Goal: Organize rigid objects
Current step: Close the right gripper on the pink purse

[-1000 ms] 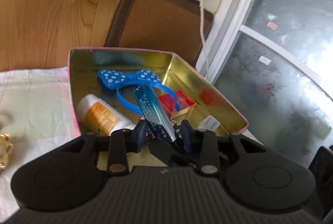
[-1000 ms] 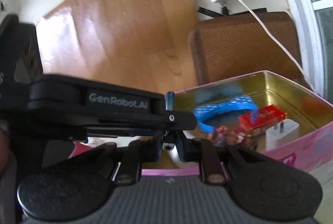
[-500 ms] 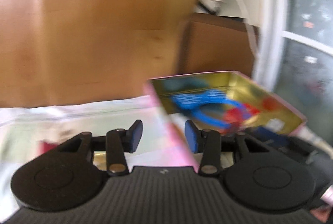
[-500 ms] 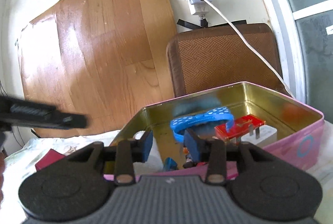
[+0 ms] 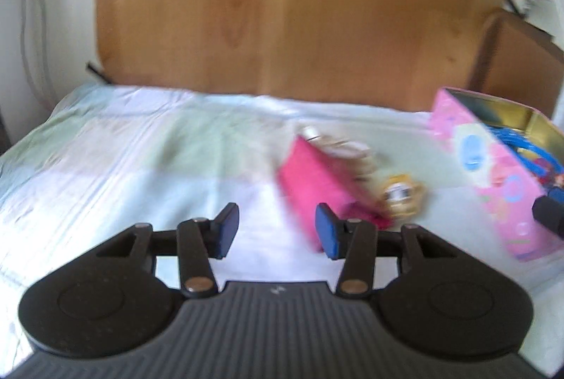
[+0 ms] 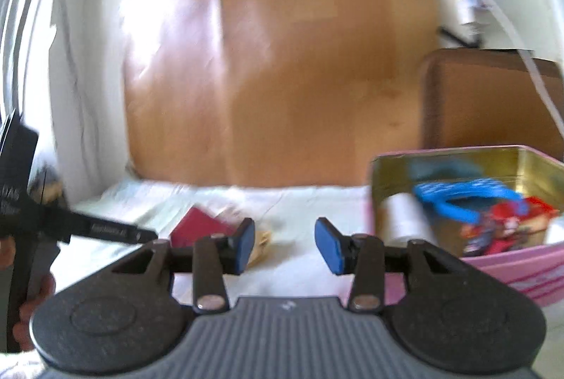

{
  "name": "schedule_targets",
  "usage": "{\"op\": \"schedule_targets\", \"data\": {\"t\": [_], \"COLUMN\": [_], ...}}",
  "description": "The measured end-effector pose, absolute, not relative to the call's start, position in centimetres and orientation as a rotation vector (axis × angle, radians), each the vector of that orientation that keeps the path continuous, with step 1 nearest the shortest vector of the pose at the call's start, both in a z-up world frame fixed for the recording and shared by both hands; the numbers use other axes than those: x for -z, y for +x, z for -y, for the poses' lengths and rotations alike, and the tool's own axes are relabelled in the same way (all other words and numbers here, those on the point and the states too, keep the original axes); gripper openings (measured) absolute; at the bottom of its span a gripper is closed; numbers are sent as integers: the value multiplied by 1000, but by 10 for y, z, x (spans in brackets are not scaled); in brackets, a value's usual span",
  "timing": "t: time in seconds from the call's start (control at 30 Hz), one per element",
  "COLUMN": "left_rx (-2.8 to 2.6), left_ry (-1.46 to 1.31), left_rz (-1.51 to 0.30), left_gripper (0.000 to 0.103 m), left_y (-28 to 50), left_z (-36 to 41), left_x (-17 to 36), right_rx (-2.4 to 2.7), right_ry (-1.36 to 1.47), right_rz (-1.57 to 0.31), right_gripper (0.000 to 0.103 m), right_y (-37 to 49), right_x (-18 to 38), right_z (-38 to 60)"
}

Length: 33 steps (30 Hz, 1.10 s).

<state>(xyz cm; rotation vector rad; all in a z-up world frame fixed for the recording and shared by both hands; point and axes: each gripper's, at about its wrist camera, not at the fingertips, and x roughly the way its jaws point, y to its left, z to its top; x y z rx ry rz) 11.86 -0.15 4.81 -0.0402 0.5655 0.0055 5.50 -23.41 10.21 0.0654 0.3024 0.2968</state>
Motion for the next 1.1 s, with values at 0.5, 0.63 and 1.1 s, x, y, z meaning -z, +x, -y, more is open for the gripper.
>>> {"op": "schedule_targets", "data": {"t": [0.5,0.63,1.1], "left_rx": [-16,-1,18], "left_ry": [-160,-184,-221], "left_rz": [-608,-603,-594], "left_gripper": [71,73,75], "left_y": [128,127,127], "left_z": [-33,-35,-39], "left_x": [-18,-18,-17], "right_rx": [-337,-362,-363], "right_ry": [-231,-284,-306], "right_rz": [-487,-474,-460], "right_gripper": [81,84,82], "right_y": [147,151,153], "right_x": [-83,-81,-76], "right_z": [132,117,105]}}
